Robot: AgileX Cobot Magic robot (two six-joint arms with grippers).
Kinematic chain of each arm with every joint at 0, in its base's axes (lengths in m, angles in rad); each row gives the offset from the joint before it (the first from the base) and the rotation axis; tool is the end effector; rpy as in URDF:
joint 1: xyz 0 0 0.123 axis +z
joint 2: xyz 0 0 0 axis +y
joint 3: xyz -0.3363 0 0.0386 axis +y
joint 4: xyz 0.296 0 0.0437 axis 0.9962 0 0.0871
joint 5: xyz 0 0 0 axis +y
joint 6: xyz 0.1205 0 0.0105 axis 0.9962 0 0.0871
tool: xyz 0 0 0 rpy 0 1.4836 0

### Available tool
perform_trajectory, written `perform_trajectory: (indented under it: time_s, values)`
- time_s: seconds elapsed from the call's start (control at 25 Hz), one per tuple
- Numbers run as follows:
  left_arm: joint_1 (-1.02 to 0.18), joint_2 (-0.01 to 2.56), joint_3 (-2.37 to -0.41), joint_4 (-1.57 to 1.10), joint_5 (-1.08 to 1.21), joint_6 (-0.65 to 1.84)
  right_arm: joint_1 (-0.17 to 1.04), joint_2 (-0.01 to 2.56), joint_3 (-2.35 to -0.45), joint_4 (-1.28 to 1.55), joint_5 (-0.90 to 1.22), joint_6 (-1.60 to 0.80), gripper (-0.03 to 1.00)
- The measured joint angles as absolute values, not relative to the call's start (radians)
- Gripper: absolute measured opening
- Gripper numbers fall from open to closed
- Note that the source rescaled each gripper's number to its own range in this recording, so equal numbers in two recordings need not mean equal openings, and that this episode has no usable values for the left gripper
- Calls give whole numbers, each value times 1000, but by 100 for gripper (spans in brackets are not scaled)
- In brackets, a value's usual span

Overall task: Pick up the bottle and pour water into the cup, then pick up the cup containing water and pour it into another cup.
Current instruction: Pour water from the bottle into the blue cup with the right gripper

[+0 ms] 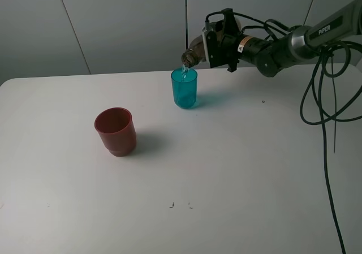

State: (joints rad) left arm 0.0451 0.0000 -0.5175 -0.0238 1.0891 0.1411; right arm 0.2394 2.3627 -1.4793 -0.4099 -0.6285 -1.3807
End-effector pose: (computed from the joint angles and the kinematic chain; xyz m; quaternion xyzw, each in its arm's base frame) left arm 0.0064 -0.0023 0.2897 0.0418 0.8550 0.0362 0.5157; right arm 0.5792 0.1705 0.1064 -0.6816 0.3686 -0.3538 0.5237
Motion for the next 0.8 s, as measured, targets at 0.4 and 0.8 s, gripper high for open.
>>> perform_trajectory:
  time_s: [0.4, 0.8]
  values:
    - [45, 0, -518, -24, 1089, 141, 239, 2363, -1479, -410, -632, -1410, 1]
    - [45, 0, -518, -24, 1089, 141, 239, 2363, -1479, -410, -645, -1459, 1]
